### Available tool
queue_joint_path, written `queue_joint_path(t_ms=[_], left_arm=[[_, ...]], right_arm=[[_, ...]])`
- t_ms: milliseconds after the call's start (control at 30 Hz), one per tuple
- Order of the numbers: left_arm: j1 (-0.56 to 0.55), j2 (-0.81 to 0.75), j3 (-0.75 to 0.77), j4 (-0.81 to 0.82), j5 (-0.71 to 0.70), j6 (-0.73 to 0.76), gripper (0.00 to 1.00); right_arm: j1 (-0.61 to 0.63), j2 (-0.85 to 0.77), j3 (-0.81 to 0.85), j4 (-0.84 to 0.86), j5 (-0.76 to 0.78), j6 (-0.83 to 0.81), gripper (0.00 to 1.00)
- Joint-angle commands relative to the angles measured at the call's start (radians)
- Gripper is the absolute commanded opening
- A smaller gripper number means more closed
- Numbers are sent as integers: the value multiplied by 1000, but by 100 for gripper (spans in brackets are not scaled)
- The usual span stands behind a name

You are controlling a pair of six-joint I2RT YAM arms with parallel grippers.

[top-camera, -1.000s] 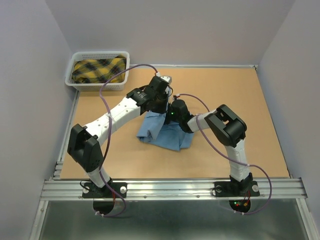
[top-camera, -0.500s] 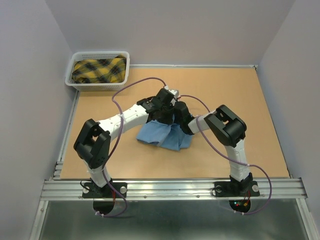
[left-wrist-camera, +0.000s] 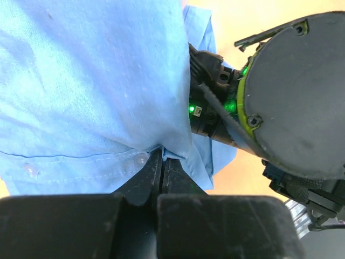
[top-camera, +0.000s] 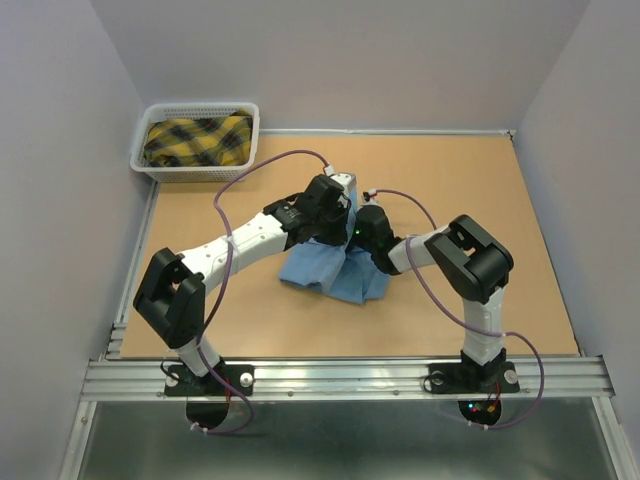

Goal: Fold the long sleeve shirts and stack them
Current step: Fold the shirt

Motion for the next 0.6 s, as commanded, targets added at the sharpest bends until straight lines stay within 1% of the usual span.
queue_joint_path(t_ms=[0, 233, 567], left_arm=[[4, -48, -13, 63, -21, -1, 0], [4, -74, -46, 85, -30, 0, 0], [9, -71, -21, 80, -35, 8, 0]], right_arm=[[-11, -49, -15, 4, 31, -59, 67], [-29, -43, -7, -1, 44, -61, 65], [-98, -91, -49, -4, 73, -56, 64]])
